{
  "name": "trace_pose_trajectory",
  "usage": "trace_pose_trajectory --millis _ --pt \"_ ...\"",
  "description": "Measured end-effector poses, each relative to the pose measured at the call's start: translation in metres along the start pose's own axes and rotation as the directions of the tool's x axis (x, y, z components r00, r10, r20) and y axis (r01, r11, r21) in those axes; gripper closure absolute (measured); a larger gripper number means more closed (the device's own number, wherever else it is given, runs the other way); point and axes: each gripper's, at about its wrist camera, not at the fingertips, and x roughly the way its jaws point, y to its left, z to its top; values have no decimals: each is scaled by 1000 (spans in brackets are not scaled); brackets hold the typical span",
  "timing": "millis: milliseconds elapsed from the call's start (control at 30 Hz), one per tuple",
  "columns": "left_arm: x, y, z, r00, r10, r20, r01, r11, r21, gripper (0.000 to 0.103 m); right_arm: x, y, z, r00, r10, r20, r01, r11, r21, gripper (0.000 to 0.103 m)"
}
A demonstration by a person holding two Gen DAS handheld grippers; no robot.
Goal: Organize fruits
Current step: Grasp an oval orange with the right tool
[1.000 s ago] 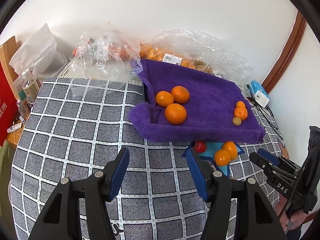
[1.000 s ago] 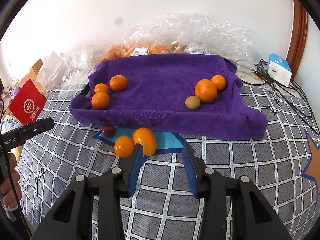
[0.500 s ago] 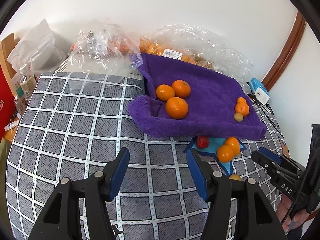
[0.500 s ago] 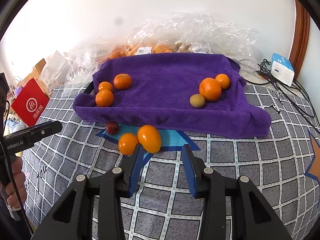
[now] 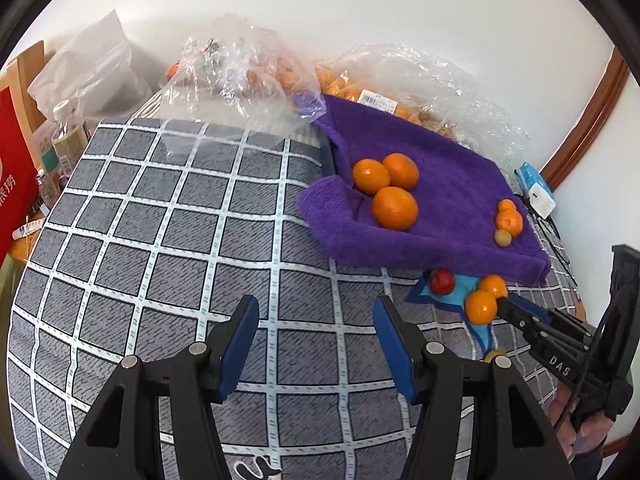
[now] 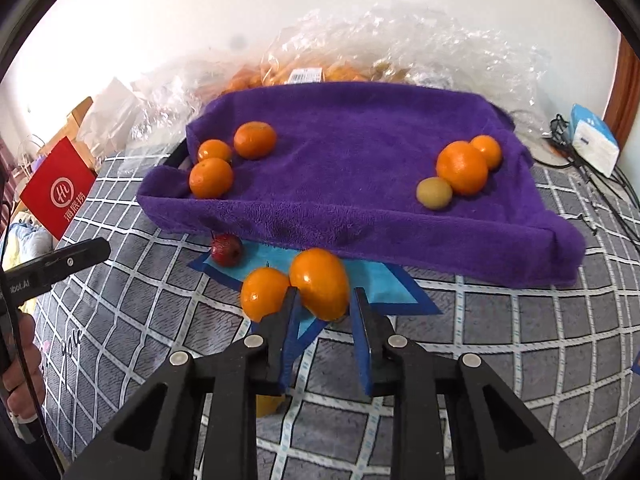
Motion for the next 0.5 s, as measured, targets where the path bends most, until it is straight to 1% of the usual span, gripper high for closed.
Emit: trace_pose_trajectory --millis 133,233,333,400,500 --pt "7 3 -1 1000 -7 -17 7 1000 -6 46 8 4 7 1000 -4 2 4 1000 -12 77" --pt "12 5 -4 1000 3 -27 -3 1000 5 46 15 8 11 1000 12 -13 -12 1000 -20 74" --pt "16 8 -6 999 12 -34 -13 1000 -9 46 22 13 12 1000 14 -21 -15 999 -32 72" --pt "16 9 -8 1000 11 -23 -11 1000 -12 46 22 15 12 1000 9 -9 -10 999 -38 72" --pt "14 7 -11 999 30 -11 -30 1000 -5 46 19 13 9 1000 11 4 -11 999 -37 72"
